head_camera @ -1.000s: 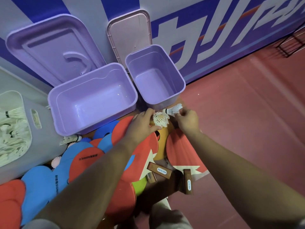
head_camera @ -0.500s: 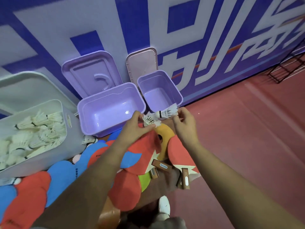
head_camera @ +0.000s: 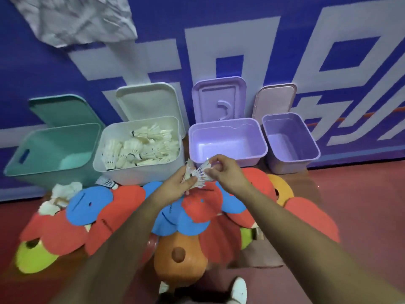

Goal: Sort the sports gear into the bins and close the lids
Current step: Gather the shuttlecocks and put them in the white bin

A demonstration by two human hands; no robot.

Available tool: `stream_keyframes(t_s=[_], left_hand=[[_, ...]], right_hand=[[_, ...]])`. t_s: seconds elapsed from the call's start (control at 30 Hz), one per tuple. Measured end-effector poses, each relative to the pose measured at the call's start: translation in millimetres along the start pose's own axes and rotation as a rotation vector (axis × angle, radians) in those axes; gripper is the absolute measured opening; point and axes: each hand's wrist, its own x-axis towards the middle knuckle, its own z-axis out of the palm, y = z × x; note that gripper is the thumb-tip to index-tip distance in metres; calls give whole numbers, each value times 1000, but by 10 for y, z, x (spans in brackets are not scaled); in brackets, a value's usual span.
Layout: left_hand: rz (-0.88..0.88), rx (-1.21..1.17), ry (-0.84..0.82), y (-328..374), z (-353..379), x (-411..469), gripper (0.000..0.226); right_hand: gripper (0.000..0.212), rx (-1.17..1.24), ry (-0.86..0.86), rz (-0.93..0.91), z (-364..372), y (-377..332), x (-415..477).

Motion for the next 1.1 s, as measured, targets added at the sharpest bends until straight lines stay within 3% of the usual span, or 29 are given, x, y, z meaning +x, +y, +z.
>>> stream_keyframes(t_s=[0.13, 0.4, 0.67, 0.73, 0.87, 1.1], left_hand=[[-40, 48, -32, -411, -619, -357, 74], [-114, -199, 155, -1319, -1843, -904, 65], [-152, -328, 265, -2070, -2871, -1203, 59], [-173, -328, 273, -2252, -3016, -1233, 54], [-205, -323, 319, -2518, -3142, -1268, 51], [-228, -347, 246, -2868, -3186, -1319, 55]], right_hand=[[10, -165, -124, -80, 808, -151, 155], [12, -182, -245, -87, 2553, -657, 395], [16, -128, -102, -79, 3601, -944, 834], [19, -295, -106, -77, 3762, -833, 970], [44, -791, -343, -23, 4043, -587, 1230], [59, -1167, -396, 125, 4288, -343, 1533]])
